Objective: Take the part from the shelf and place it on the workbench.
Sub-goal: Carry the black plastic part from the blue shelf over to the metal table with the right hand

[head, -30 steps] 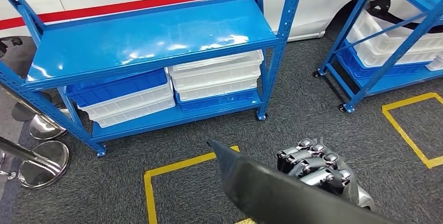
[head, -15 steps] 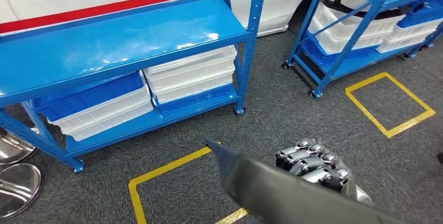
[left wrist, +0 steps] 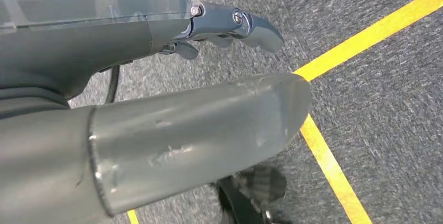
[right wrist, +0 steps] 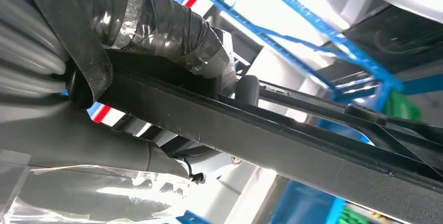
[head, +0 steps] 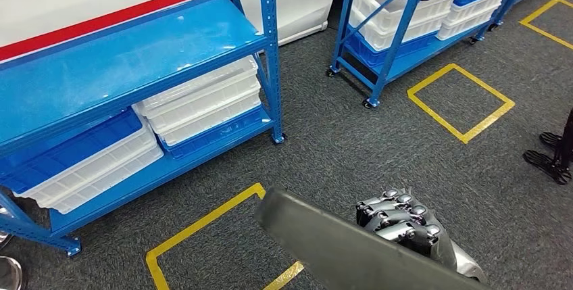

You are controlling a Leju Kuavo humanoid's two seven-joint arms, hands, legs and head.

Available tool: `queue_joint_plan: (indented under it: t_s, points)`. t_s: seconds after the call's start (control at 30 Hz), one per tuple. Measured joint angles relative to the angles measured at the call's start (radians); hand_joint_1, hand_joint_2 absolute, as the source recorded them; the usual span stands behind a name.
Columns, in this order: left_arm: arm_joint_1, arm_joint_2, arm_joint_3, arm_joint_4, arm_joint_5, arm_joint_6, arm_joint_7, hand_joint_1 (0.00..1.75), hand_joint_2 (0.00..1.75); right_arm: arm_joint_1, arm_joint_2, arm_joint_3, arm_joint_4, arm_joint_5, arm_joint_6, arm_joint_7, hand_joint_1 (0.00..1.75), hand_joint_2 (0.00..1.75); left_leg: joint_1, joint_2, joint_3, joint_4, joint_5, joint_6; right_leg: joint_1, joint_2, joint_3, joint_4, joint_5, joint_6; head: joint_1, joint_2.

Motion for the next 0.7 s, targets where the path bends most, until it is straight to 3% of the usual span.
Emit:
queue_joint_plan:
  t_s: [0.03, 0.07, 0.13, 0.17, 0.23, 0.3, 0.37, 0.43, 0.47, 0.53, 0.7]
  points:
    - [0.001, 0.000, 0.000, 0.000, 0.000, 0.004, -0.004, 0.00, 0.00, 0.006, -0.003, 0.000, 0.001, -0.001, 0.000, 0.000, 1.73, 1.75, 0.000, -0.002, 0.000, -0.001, 0.015, 0.003, 0.002, 0.013, -0.001, 0.001, 0.001, 0.000, 0.000, 0.000]
    - [0.001, 0.000, 0.001, 0.000, 0.000, 0.010, -0.009, 0.00, 0.00, 0.012, -0.005, 0.000, 0.002, -0.002, 0.001, 0.000, 1.73, 1.75, -0.001, -0.007, 0.018, -0.042, 0.047, 0.007, 0.003, 0.027, 0.000, 0.002, 0.001, 0.000, 0.000, 0.000]
    - [0.000, 0.003, 0.004, 0.000, 0.000, 0.017, -0.019, 0.00, 0.00, 0.019, -0.011, -0.002, 0.003, -0.008, 0.003, 0.000, 1.73, 1.75, -0.003, -0.044, 0.081, -0.183, 0.121, 0.021, 0.007, 0.052, 0.001, 0.005, 0.003, 0.004, 0.000, 0.000]
    - [0.000, 0.005, 0.005, 0.000, 0.000, 0.016, -0.024, 0.00, 0.00, 0.021, -0.013, -0.004, 0.004, -0.010, 0.006, 0.000, 1.73, 1.75, -0.004, -0.064, 0.105, -0.239, 0.142, 0.027, 0.007, 0.064, -0.001, 0.007, 0.004, 0.007, 0.000, 0.000]
    - [-0.003, 0.010, 0.008, 0.000, -0.002, 0.008, -0.034, 0.00, 0.00, 0.027, -0.016, -0.008, 0.005, -0.012, 0.011, 0.000, 1.73, 1.75, -0.008, -0.080, 0.120, -0.284, 0.149, 0.033, 0.003, 0.085, -0.010, 0.009, 0.009, 0.019, 0.000, 0.000]
    - [-0.008, 0.012, 0.011, 0.000, -0.004, -0.008, -0.041, 0.00, 0.00, 0.036, -0.021, -0.012, 0.006, -0.010, 0.015, 0.000, 1.73, 1.75, -0.008, -0.057, 0.123, -0.293, 0.157, 0.038, -0.001, 0.098, -0.018, 0.011, 0.013, 0.032, 0.000, 0.000]
    - [-0.012, 0.014, 0.014, 0.000, -0.004, -0.023, -0.044, 0.00, 0.00, 0.043, -0.025, -0.015, 0.006, -0.007, 0.018, 0.000, 1.73, 1.75, -0.004, -0.031, 0.126, -0.304, 0.168, 0.049, 0.000, 0.060, -0.040, 0.050, -0.014, 0.042, 0.000, 0.000]
    - [-0.010, 0.014, 0.016, 0.000, -0.005, -0.030, -0.045, 0.00, 0.00, 0.047, -0.028, -0.016, 0.008, -0.002, 0.016, 0.000, 1.73, 1.75, -0.003, -0.003, 0.125, -0.308, 0.172, 0.055, -0.003, 0.005, -0.094, 0.163, -0.081, 0.053, 0.001, 0.000]
    - [-0.009, 0.015, 0.017, 0.000, -0.005, -0.032, -0.045, 0.00, 0.00, 0.049, -0.029, -0.016, 0.009, 0.002, 0.015, 0.000, 1.73, 1.75, -0.004, 0.010, 0.124, -0.307, 0.171, 0.056, -0.007, -0.006, -0.124, 0.227, -0.111, 0.059, 0.000, 0.000]
    - [-0.007, 0.016, 0.019, 0.000, -0.005, -0.034, -0.045, 0.00, 0.00, 0.054, -0.030, -0.016, 0.010, 0.007, 0.012, 0.000, 1.73, 1.75, -0.004, 0.026, 0.123, -0.307, 0.170, 0.056, -0.012, -0.012, -0.158, 0.299, -0.139, 0.066, 0.000, 0.000]
    - [-0.007, 0.016, 0.019, 0.000, -0.005, -0.034, -0.045, 0.00, 0.00, 0.055, -0.030, -0.016, 0.010, 0.008, 0.011, 0.000, 1.73, 1.75, -0.004, 0.029, 0.123, -0.307, 0.170, 0.055, -0.013, -0.012, -0.162, 0.309, -0.141, 0.067, 0.000, 0.000]
